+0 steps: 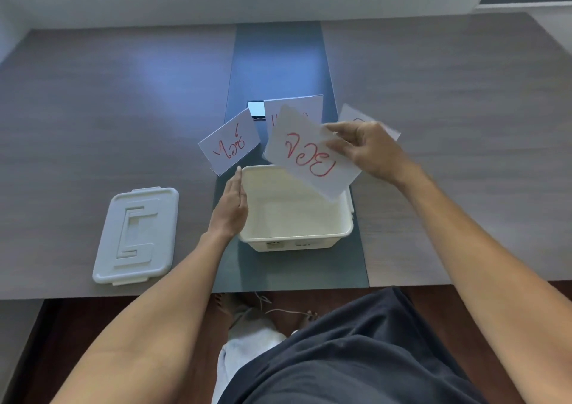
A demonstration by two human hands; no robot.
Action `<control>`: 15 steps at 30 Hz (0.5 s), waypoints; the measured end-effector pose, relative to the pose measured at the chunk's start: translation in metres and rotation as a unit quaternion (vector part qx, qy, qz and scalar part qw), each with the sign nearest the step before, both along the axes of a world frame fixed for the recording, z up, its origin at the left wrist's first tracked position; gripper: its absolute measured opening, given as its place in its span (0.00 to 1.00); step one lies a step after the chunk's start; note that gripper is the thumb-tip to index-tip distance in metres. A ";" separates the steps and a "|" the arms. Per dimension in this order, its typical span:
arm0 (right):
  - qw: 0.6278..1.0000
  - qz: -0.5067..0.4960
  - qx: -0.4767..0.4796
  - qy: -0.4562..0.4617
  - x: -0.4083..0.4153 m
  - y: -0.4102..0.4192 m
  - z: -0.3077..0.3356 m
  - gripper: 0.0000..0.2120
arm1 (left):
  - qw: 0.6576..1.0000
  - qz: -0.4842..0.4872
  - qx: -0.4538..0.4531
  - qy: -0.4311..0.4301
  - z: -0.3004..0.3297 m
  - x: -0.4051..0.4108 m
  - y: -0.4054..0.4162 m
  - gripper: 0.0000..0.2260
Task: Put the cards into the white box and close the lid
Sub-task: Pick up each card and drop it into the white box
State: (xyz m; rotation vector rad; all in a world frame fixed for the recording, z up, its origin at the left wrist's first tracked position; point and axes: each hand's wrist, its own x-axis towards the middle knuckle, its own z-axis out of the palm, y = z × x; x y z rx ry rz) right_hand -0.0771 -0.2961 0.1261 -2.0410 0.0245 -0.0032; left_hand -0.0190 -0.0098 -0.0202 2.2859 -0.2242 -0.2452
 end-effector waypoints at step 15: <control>0.956 0.172 -0.081 0.222 -0.013 0.036 -0.074 0.16 | 0.994 0.004 0.086 -0.067 -0.004 0.005 -0.002 0.23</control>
